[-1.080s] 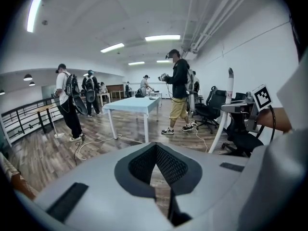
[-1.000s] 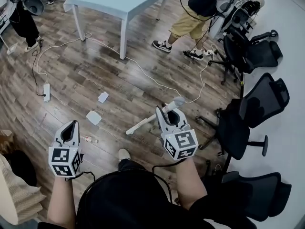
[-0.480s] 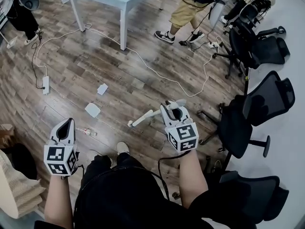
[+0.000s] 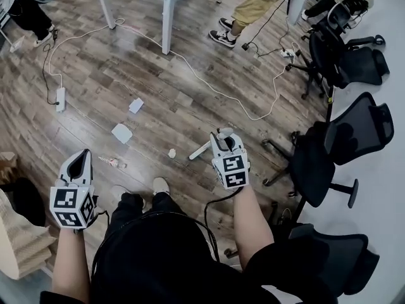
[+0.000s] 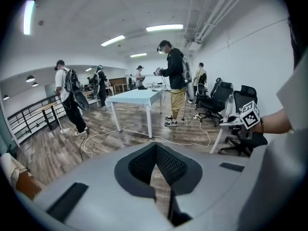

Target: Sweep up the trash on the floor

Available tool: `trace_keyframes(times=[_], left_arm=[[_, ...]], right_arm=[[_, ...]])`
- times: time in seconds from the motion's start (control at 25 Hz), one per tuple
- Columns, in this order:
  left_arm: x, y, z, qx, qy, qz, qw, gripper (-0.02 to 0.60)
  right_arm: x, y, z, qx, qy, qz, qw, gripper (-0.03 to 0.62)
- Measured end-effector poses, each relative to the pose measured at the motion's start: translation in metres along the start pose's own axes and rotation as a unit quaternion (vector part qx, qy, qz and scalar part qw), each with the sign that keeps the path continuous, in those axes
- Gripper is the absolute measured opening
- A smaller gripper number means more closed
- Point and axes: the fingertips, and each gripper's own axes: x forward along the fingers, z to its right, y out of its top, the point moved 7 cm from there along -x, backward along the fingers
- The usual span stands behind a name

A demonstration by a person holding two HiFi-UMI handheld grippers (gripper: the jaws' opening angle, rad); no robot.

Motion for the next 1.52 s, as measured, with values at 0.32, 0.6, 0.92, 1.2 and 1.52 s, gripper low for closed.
trace_keyframes(times=[0.32, 0.6, 0.92, 1.2, 1.52], left_arm=[[-0.027, -0.020, -0.008, -0.006, 0.024, -0.010, 0.9996, -0.003], [-0.055, -0.039, -0.013, -0.020, 0.051, -0.006, 0.9985, -0.003], [-0.085, -0.065, -0.023, -0.053, 0.088, -0.012, 0.9947, -0.003], [-0.112, -0.092, -0.034, -0.083, 0.123, -0.019, 0.9887, -0.003], [-0.145, -0.134, -0.046, -0.130, 0.162, -0.031, 0.9776, -0.003]], right_arm=[[0.026, 0.001, -0.051, -0.043, 0.036, -0.004, 0.998, 0.089], [0.042, 0.021, -0.112, -0.088, 0.119, 0.011, 0.989, 0.089], [0.061, 0.048, -0.179, -0.139, 0.200, 0.018, 0.970, 0.089], [0.074, 0.073, -0.233, -0.162, 0.262, 0.027, 0.951, 0.089], [0.073, 0.093, -0.327, -0.243, 0.354, 0.046, 0.902, 0.089]])
